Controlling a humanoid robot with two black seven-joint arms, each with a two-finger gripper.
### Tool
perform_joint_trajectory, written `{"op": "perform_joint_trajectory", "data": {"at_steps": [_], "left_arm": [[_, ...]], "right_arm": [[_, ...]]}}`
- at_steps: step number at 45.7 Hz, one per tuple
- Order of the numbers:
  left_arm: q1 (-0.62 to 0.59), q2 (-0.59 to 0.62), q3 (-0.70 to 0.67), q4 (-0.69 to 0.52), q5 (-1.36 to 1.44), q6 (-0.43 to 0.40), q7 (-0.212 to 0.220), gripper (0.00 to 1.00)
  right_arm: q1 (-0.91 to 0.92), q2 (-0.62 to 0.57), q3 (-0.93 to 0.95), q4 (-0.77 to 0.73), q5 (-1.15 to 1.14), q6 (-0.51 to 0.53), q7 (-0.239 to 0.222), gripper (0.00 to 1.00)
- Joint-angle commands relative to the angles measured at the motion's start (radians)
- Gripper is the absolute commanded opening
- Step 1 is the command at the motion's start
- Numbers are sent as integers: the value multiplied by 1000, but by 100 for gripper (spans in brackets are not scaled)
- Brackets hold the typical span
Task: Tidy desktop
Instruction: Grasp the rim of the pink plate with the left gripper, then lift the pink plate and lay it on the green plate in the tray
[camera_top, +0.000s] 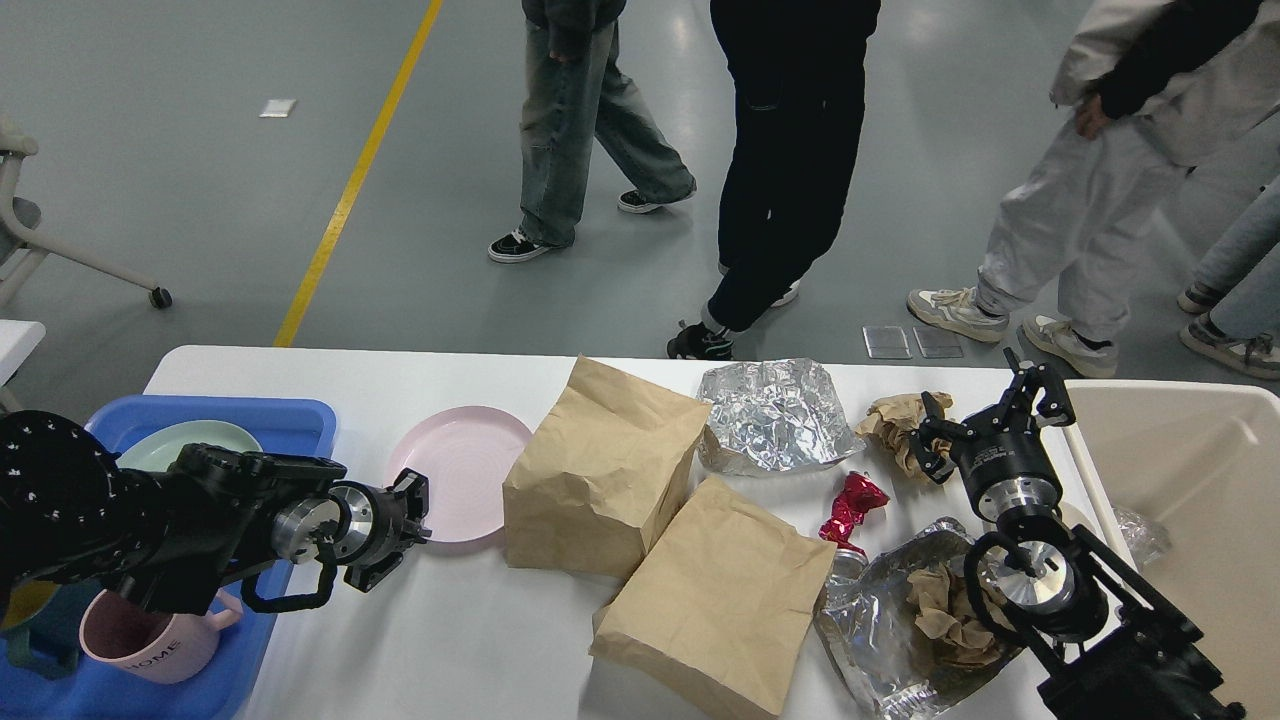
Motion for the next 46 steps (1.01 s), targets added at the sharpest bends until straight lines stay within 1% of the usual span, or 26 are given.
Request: {"op": "perform_joint_trajectory", "data": {"at_steps": [1,8,12,15,20,24,30,31,32,36,39,43,46], "left_arm": [[-5,11,0,-7,0,-2,5,0],[-19,31,11,-20,0,-2,8,0],[-50,71,34,-65,2,-3,14,0],[-97,114,65,-124,3,-6,20,0],[-203,181,126,-215,5,-34,23,0],[-322,224,195,-296,5,-49,38,0],[-542,266,295,-447,6,-78,57,0],[-607,270,322,-492,6,-92,64,0],[-641,270,336,-511,6,-98,69,0],[-769,269,397,-598,5,-115,69,0],[-864,270,427,-669,2,-120,58,0],[-962,275,457,-734,2,-138,58,0],[-988,276,474,-743,2,-167,58,0]], "right_arm": [[0,0,0,0,0,0,0,100],[0,0,0,0,0,0,0,100],[-2,0,0,0,0,0,0,100],[0,0,0,0,0,0,0,100],[0,0,0,0,0,0,0,100],[0,0,0,0,0,0,0,100],[0,0,0,0,0,0,0,100],[0,0,0,0,0,0,0,100],[0,0,0,0,0,0,0,100],[0,0,0,0,0,0,0,100],[0,0,0,0,0,0,0,100],[0,0,0,0,0,0,0,100],[0,0,0,0,0,0,0,100]]}}
